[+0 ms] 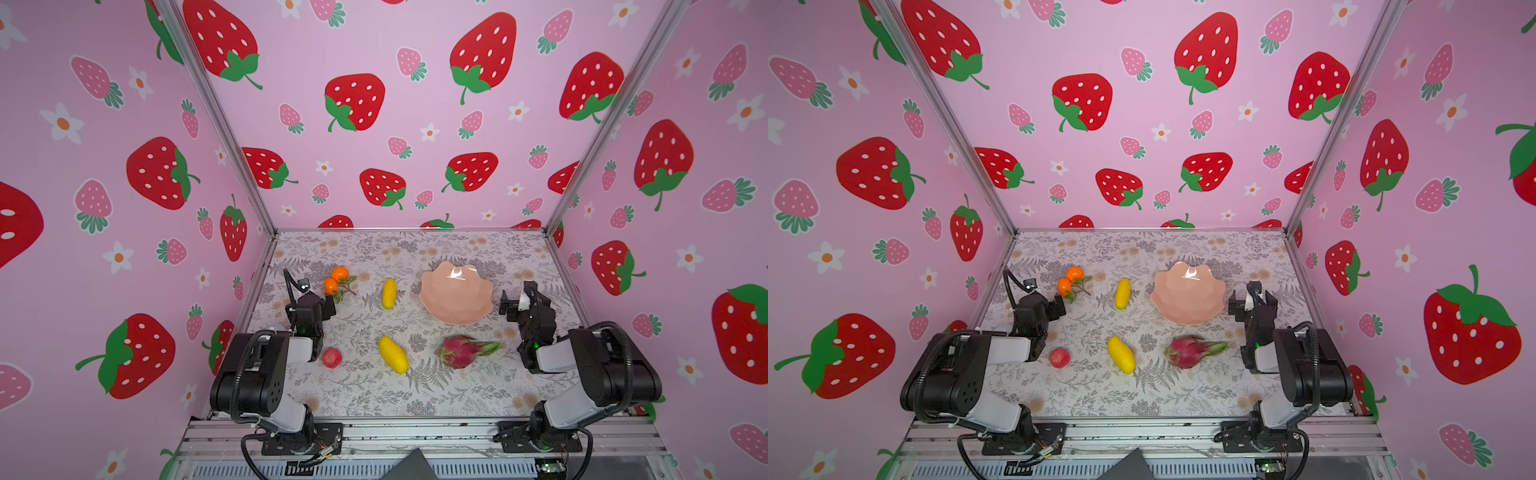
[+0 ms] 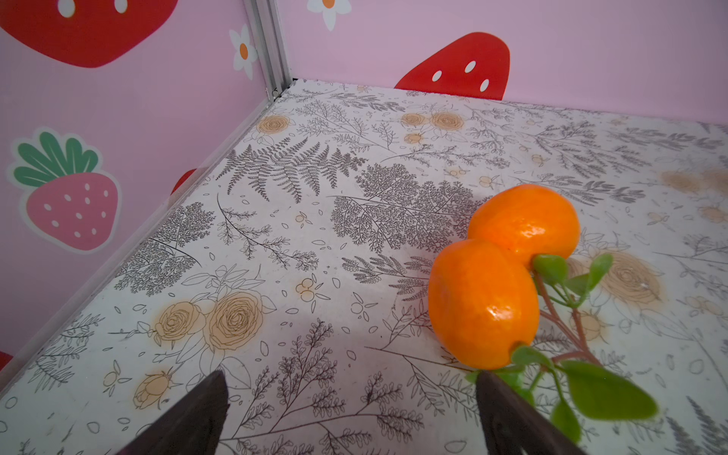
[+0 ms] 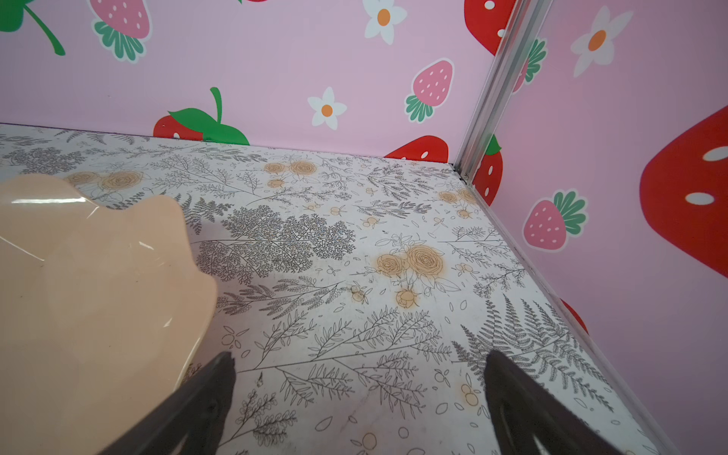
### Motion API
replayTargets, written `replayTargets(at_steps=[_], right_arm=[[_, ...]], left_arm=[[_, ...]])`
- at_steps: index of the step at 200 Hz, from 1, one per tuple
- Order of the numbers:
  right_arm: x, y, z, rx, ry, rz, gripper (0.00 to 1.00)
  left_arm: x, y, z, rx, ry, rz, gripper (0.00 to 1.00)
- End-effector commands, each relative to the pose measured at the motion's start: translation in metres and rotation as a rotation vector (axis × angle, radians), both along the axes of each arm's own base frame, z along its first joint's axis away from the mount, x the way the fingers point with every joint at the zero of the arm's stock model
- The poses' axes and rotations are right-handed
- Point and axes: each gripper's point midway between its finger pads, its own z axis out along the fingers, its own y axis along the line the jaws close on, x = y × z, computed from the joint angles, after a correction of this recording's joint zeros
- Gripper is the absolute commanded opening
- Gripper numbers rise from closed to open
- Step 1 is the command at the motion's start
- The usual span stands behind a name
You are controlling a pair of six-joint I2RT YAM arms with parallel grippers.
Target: Place and organize the fake fruits in the fruit bowl
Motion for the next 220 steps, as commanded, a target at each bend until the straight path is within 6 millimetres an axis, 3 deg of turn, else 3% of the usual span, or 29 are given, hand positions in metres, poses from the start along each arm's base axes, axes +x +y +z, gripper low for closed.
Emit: replayTargets(at_steps=[1,92,109,130,149,166,197,209,220], right_arm=[[0.004,0.0,0.01,0.006,-0.035,-0.01,0.99],[0.003,-0.001,0.012,0.007,-0.043,-0.012,0.99],[-0.006,-0.005,0.034,0.021,-0.105,-0.036,0.99],[-0.009,0.013,0.072,0.014,-0.107,0.056,0.99],[-0.005,0.047,0.11,0.072,-0.115,0.193,0.99],[-0.009,0.095,0.129,0.101,-0.115,0.342,0.99],[-0.03,0.197,0.127,0.13,-0.04,0.652,0.99],[-0.035,0.217,0.12,0.125,0.002,0.685,0.99],[-0.037,0.223,0.117,0.135,0.046,0.688,0.99]], left_arm=[[0.009,0.001,0.014,0.004,-0.043,0.001,0.99],[0.008,0.001,0.014,0.004,-0.046,0.001,0.99],[0.004,0.0,0.023,0.016,-0.064,0.004,1.0],[-0.007,0.003,0.058,0.091,-0.001,0.143,0.99],[-0.009,-0.012,0.078,0.028,0.048,0.156,1.0],[0.003,-0.047,0.079,-0.129,0.107,0.045,0.94],[0.014,-0.088,0.065,-0.346,0.26,0.028,0.84],[0.019,-0.108,0.074,-0.356,0.231,-0.032,0.83],[0.02,-0.128,0.086,-0.336,0.232,-0.118,0.83]])
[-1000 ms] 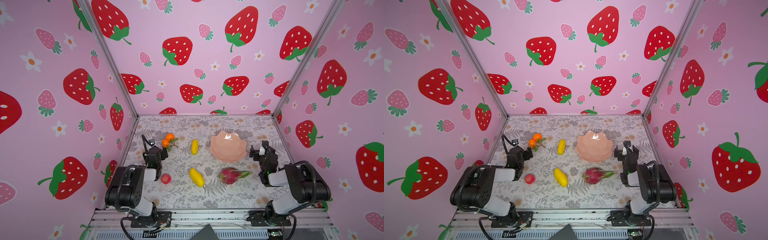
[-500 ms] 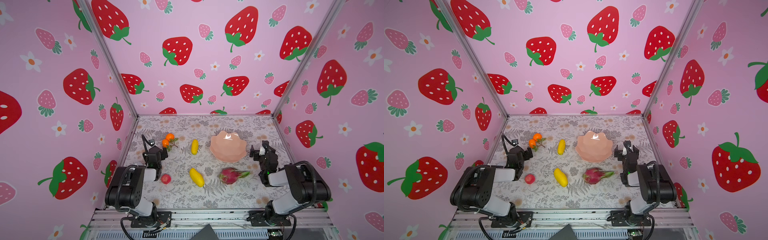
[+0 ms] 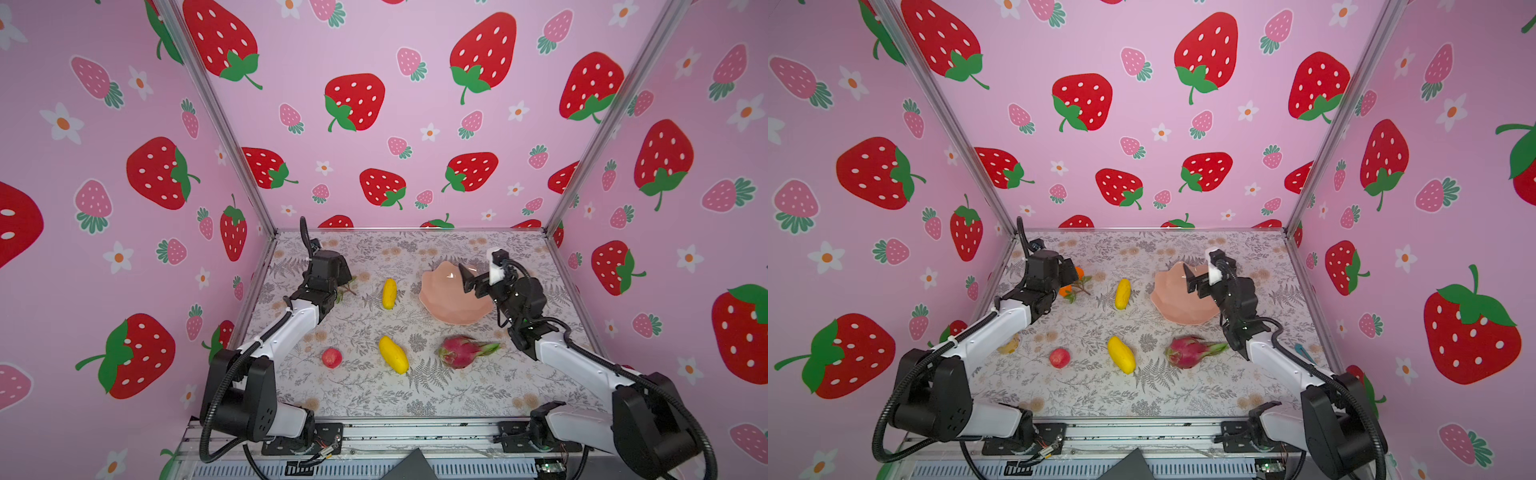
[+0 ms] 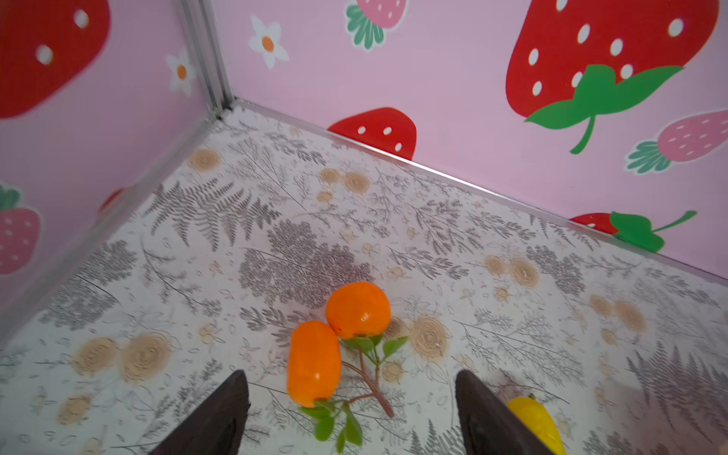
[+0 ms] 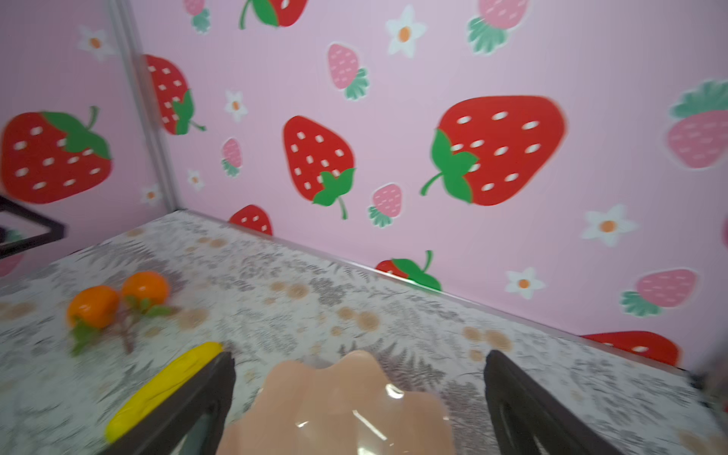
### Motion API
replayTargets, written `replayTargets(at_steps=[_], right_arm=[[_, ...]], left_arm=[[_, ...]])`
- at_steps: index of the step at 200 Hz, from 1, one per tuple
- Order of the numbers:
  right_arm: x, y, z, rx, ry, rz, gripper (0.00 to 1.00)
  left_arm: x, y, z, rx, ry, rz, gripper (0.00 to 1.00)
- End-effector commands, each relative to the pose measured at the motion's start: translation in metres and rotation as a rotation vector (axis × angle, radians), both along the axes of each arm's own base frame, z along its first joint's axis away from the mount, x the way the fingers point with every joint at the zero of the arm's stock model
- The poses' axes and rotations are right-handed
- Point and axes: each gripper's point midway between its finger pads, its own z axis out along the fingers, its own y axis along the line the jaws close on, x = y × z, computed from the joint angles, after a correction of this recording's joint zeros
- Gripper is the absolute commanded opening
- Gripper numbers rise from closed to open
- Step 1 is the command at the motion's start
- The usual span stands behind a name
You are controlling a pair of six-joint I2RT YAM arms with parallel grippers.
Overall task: Place and organize the fake fruits in the fruit bowl
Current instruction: 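Reach the left gripper to the dragon fruit while the right arm moves toward the bowl, then grasp the pink dragon fruit with the left gripper and lift it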
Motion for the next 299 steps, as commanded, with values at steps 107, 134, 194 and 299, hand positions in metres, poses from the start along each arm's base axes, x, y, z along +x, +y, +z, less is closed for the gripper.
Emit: replayTargets(at_steps=[107,134,194,299], right_arm=[[-0.078,-0.082,-0.073,0.152,0.657,-0.37,0.99],[-0.1,-0.094,-0.078,0.203,0.673,-0.38,0.99],[-0.118,-0.095,-0.073,0.247,0.663,-0.324,0.99],[-0.124,-0.094,-0.066,0.273,0.631,-0.283,0.99]], left_arm=[[-0.212,-0.309,-0.023,0.153,-0.041,-1.586,0.99],[-0.219,-0.33,-0.044,0.184,-0.034,-1.64,0.99],[-0.22,-0.355,-0.068,0.201,-0.02,-1.709,0.99],[-0.205,-0.383,-0.095,0.212,-0.02,-1.727,0.99]])
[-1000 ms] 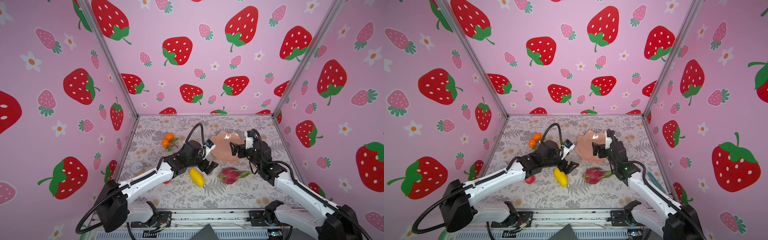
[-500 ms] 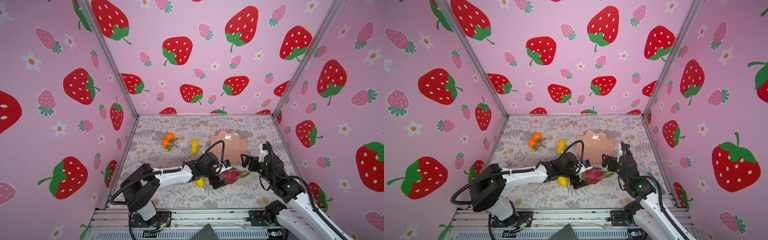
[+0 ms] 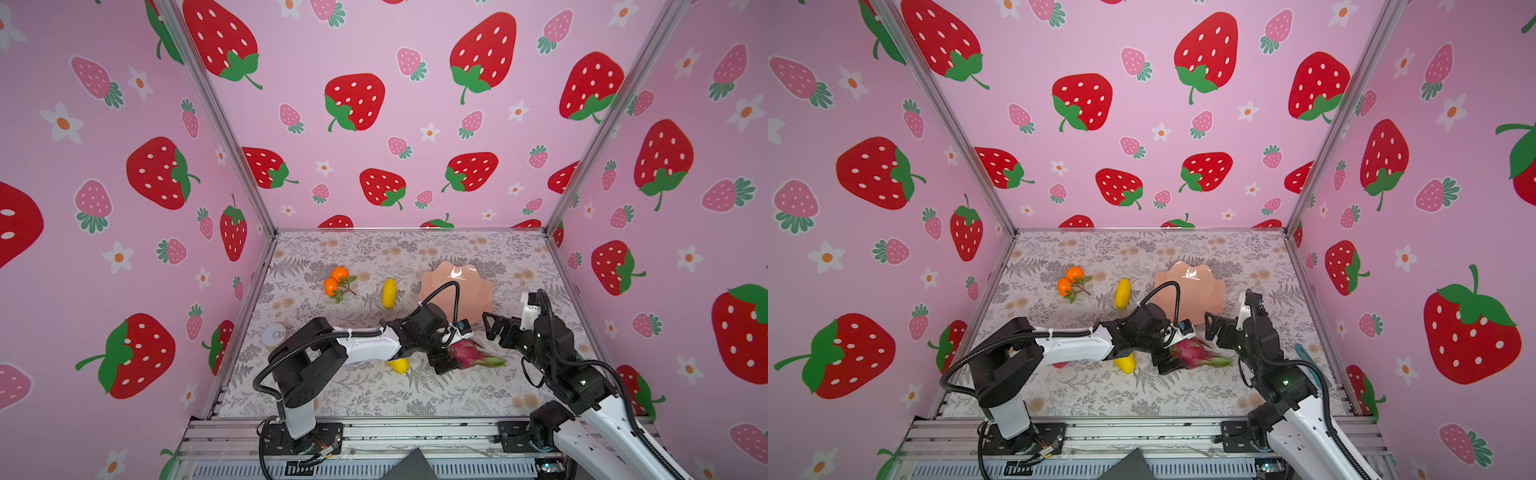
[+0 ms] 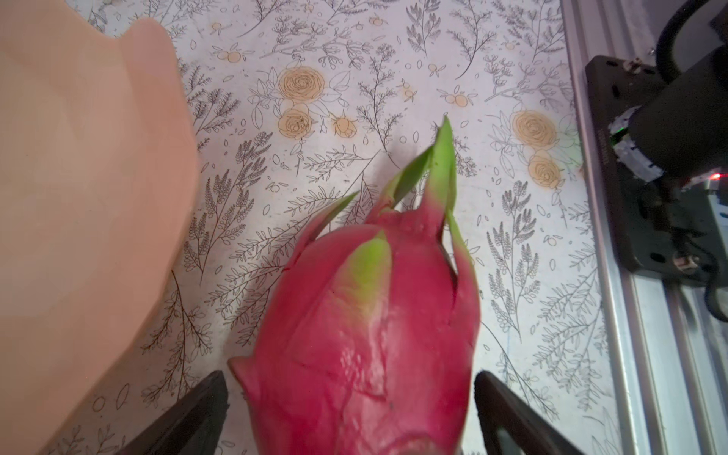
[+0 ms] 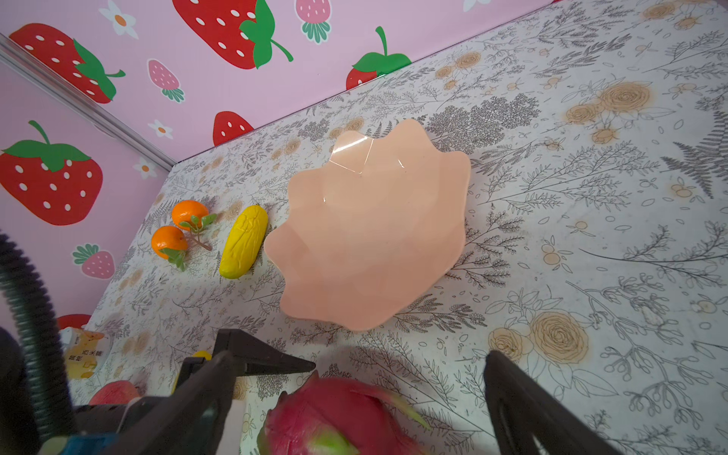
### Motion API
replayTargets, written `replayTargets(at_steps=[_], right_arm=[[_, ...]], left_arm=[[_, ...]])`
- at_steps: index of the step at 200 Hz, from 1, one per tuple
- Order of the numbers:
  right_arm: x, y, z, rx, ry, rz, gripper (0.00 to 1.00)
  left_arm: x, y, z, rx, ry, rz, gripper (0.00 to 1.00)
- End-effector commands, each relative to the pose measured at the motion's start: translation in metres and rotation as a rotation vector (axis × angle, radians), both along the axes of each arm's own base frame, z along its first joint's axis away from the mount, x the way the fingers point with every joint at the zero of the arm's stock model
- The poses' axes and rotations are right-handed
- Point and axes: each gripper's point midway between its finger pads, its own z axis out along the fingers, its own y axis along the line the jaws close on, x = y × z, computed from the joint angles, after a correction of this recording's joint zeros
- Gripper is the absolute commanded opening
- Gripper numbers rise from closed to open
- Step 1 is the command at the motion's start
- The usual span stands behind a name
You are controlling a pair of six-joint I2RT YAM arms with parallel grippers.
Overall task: Place and organize the fake fruits in the fruit bowl
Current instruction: 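Grasp the pink dragon fruit with the left gripper and lift it, then lower the dragon fruit into the pink bowl and open the left gripper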
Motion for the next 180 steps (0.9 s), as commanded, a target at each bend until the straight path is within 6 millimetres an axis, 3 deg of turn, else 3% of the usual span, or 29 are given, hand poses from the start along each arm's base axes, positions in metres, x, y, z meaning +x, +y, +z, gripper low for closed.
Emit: replayTargets(at_steps=[1,51,69,96,135,155,180], right_arm=[[-0.002,0.0,-0.003,0.01,0.014,-0.001,0.99],[-0.002,0.0,0.0,0.004,0.003,0.002,0.99],[-0.002,-0.001,0.0,0.005,0.0,-0.001,0.99],[-0.001,-0.004,0.003,0.004,-0.012,-0.016,0.99],[0.003,-0.01,0.02,-0.01,-0.062,-0.043,0.99],[0.007,-0.011,0.039,-0.026,-0.109,-0.048,0.99],[0.015,-0.005,0.063,-0.044,-0.177,-0.026,0.99]], left_arm=[[0.002,-0.016,0.01,-0.043,-0.03,-0.051,0.99],[-0.004,-0.02,0.001,-0.036,0.002,-0.081,1.0],[-0.007,-0.019,0.004,-0.041,0.004,-0.088,0.93],[-0.012,-0.015,0.023,-0.095,0.016,-0.082,0.84],[-0.02,-0.003,0.06,-0.17,0.016,-0.069,0.79],[-0.004,0.004,0.084,-0.202,-0.005,-0.007,0.78],[0.045,0.012,0.1,-0.171,-0.072,0.177,0.77]])
